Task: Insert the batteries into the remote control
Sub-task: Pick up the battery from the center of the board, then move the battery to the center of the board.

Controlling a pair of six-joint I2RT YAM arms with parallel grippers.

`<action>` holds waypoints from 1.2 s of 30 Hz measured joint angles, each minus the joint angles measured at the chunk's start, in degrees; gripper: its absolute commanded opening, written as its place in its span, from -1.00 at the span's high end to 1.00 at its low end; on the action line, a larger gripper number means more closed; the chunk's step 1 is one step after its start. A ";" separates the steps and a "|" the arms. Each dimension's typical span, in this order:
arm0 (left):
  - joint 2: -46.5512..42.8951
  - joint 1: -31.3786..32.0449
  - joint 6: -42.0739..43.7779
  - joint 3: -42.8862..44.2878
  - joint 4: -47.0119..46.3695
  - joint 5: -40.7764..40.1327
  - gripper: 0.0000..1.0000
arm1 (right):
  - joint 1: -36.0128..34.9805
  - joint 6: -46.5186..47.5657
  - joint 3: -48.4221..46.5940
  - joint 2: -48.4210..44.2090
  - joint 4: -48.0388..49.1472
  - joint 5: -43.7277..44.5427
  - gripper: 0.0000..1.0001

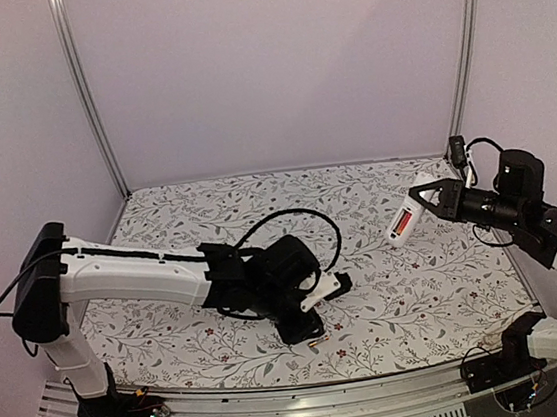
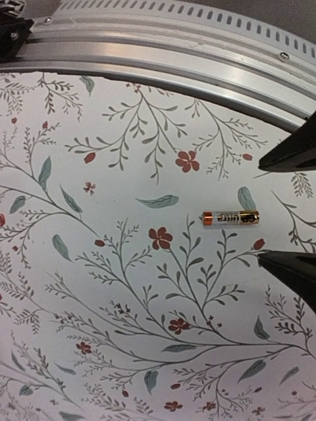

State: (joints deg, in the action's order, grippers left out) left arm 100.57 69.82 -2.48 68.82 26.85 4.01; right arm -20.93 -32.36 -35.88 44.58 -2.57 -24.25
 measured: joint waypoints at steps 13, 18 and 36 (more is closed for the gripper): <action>15.96 3.32 2.69 18.23 13.31 -4.61 0.37 | 0.02 3.78 -1.66 8.15 -7.76 -3.43 1.00; 21.62 3.96 2.91 22.25 18.29 -6.67 0.44 | 0.11 4.13 -1.66 8.72 -8.11 -4.31 1.00; 24.68 1.86 -7.26 25.38 23.65 -10.75 1.00 | 0.66 5.22 -1.66 10.67 -8.63 -5.95 1.00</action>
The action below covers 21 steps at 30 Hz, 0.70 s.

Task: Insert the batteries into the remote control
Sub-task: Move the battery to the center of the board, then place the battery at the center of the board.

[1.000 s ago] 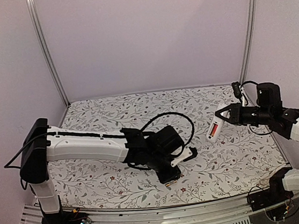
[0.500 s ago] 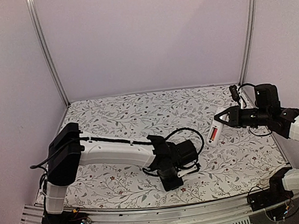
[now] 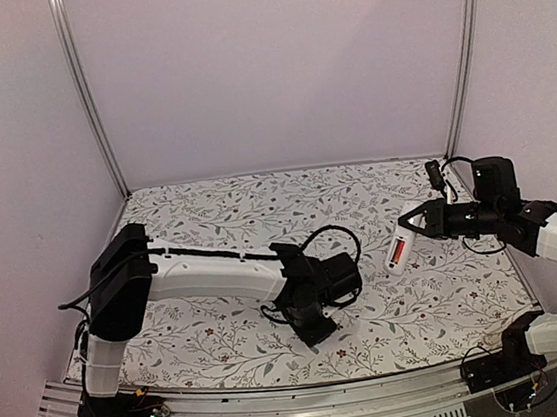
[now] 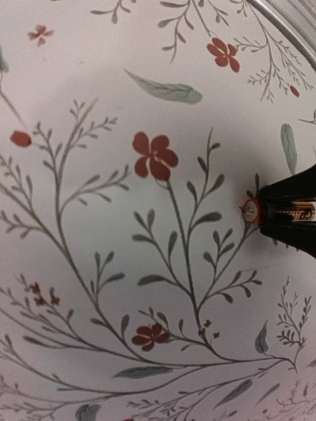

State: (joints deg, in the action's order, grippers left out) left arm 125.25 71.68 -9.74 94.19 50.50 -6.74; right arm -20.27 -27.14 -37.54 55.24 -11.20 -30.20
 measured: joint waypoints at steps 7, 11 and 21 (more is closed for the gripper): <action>-11.08 -9.07 -19.76 -9.27 -4.94 -3.56 1.00 | 0.09 0.02 0.00 0.48 0.11 -0.48 1.00; -18.14 -12.31 -34.12 -11.89 -8.20 -8.37 1.00 | 0.09 -0.04 0.00 0.94 0.70 -1.07 1.00; -19.21 -12.22 -69.22 -22.18 -9.57 -7.85 1.00 | 0.11 -0.07 0.00 1.62 1.42 -2.80 1.00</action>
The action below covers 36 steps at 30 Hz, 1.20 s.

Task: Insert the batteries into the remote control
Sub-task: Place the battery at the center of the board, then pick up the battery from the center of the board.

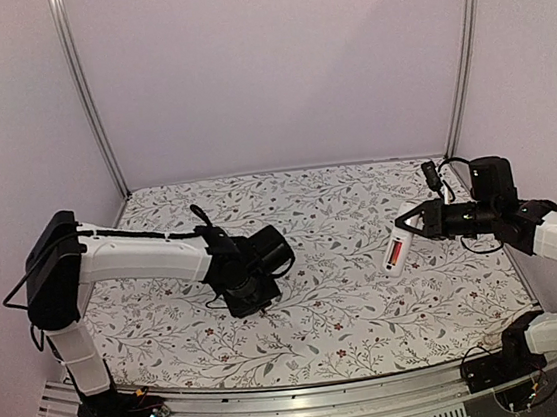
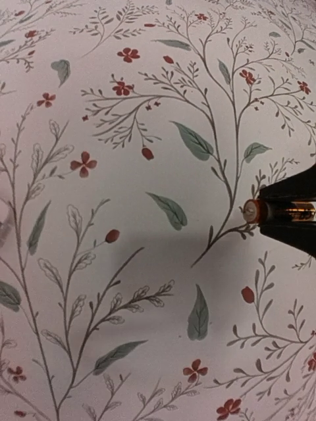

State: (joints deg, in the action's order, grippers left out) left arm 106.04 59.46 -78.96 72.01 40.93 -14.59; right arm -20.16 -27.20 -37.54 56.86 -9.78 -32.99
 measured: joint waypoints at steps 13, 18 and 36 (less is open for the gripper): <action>0.04 -1.73 -17.25 -7.37 -8.61 6.69 0.66 | 0.00 0.00 0.00 0.28 0.44 -0.63 1.00; 0.50 -2.05 -18.03 -7.34 -8.63 7.43 0.41 | 0.00 0.02 0.00 0.28 0.70 -0.76 1.00; -18.99 -2.91 34.05 -11.72 -24.15 2.82 -0.99 | 0.00 0.00 0.02 0.61 1.77 -2.12 1.00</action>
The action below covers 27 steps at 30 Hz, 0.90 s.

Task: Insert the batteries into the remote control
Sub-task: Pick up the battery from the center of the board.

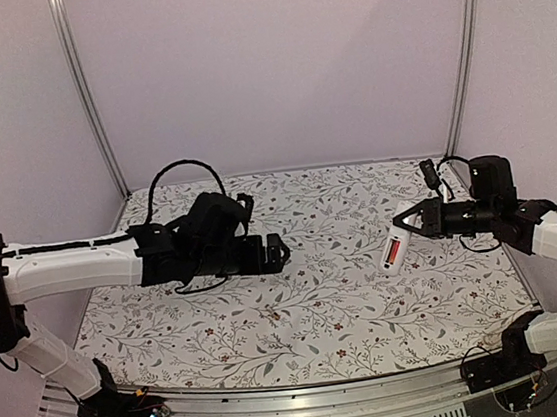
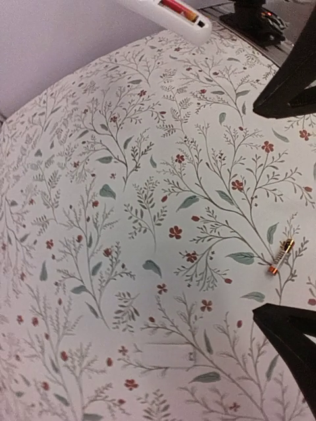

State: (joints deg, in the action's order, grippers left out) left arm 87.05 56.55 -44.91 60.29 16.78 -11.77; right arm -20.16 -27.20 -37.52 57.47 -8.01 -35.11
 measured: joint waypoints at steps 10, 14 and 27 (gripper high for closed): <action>-0.28 -1.84 51.21 -4.92 -3.30 10.08 -0.85 | 0.02 -0.68 1.20 -0.83 3.56 -1.22 0.96; 3.19 -2.89 66.55 -4.55 1.92 16.28 -0.85 | 0.04 -1.07 1.92 -1.22 4.85 -2.84 0.95; 13.73 -5.31 89.22 5.49 13.55 24.90 -0.65 | 0.09 -3.67 3.45 1.99 10.58 -7.30 0.99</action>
State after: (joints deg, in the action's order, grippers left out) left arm 100.77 51.24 44.31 65.78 30.33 13.13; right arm -20.08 -30.87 -34.06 59.46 2.57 -42.41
